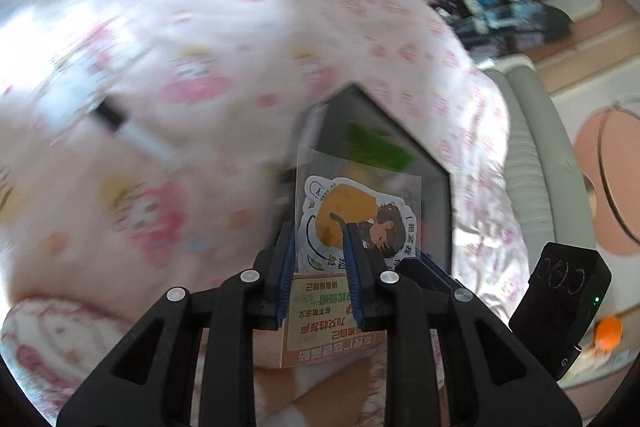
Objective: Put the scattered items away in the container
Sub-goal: 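Carry the card with the left gripper over the black box, then lower the card into the box and open the left gripper, then move the left gripper back to the white watch strap, then grasp the white watch strap end with the left gripper, then lift the watch by its strap with the left gripper toward the box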
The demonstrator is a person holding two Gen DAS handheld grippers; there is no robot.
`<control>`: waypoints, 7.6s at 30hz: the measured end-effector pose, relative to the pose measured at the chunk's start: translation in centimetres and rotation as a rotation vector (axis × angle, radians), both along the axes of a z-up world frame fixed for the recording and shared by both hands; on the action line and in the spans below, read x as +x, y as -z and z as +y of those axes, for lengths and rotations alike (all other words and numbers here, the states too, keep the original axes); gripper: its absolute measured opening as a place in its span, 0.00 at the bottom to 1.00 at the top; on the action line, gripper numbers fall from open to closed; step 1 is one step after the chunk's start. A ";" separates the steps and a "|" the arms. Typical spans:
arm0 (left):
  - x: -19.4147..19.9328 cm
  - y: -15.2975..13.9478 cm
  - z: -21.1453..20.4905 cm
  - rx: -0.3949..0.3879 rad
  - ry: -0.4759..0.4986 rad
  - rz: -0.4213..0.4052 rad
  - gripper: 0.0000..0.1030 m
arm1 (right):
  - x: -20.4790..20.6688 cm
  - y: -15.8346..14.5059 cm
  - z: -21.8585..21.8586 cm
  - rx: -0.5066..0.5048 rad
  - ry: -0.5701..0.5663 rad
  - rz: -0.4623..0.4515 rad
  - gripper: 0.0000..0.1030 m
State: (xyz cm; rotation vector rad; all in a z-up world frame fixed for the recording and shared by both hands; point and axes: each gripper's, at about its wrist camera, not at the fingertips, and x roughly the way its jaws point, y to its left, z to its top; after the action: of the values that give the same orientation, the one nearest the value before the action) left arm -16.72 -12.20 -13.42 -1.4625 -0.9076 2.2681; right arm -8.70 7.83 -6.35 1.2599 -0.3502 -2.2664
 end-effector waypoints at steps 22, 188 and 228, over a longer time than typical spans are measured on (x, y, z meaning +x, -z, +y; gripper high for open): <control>-13.2 7.4 23.2 -0.077 0.334 -0.083 0.21 | -10.5 8.0 19.9 0.130 0.277 -0.103 0.34; -3.9 16.4 -17.9 -0.014 -0.512 -0.259 0.16 | -11.9 16.4 -20.6 0.317 -0.105 -0.134 0.34; -0.2 17.0 -13.9 -0.088 -0.331 -0.340 0.13 | -5.3 17.7 -17.0 0.279 -0.150 -0.275 0.34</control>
State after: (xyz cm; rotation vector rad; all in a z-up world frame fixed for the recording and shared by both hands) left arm -16.91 -26.05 -30.47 -1.9003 -1.2430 2.3469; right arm -13.96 -9.21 -24.01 1.6868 -0.0307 -2.0682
